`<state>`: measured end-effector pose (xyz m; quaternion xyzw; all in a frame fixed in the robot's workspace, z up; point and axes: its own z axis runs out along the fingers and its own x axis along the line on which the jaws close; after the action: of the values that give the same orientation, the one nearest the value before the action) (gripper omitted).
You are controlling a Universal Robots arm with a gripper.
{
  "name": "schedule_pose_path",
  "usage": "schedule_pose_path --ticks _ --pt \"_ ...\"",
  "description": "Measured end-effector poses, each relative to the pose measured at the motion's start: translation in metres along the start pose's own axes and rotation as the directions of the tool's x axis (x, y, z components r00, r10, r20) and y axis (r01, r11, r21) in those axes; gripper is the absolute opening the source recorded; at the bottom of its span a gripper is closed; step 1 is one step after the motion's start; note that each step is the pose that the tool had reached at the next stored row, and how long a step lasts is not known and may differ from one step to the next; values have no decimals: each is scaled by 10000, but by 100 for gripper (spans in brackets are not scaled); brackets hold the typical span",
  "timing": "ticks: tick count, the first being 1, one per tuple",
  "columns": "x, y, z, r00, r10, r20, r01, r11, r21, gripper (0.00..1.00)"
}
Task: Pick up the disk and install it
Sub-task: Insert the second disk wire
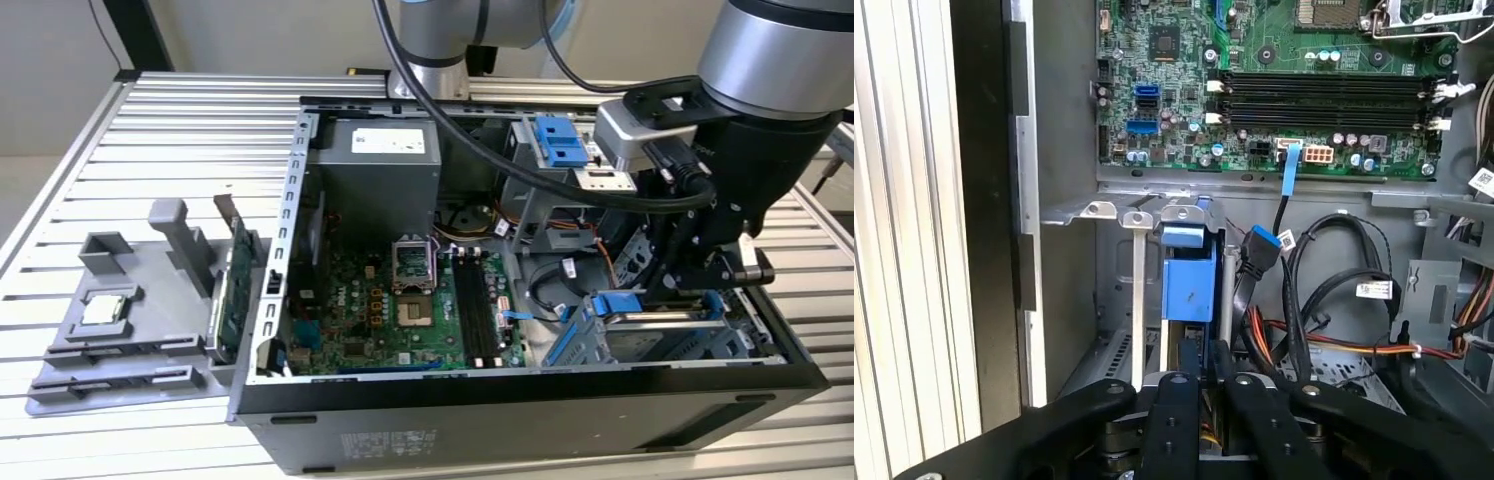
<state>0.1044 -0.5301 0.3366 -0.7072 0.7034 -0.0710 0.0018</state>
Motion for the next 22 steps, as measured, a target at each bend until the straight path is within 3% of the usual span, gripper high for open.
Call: schedule_pose_path --ticks 10,22 --pt "11 0 2 9997 -225 25 225 9997 22 0" --pt "71 1 14 9995 -327 32 327 9995 33 0"
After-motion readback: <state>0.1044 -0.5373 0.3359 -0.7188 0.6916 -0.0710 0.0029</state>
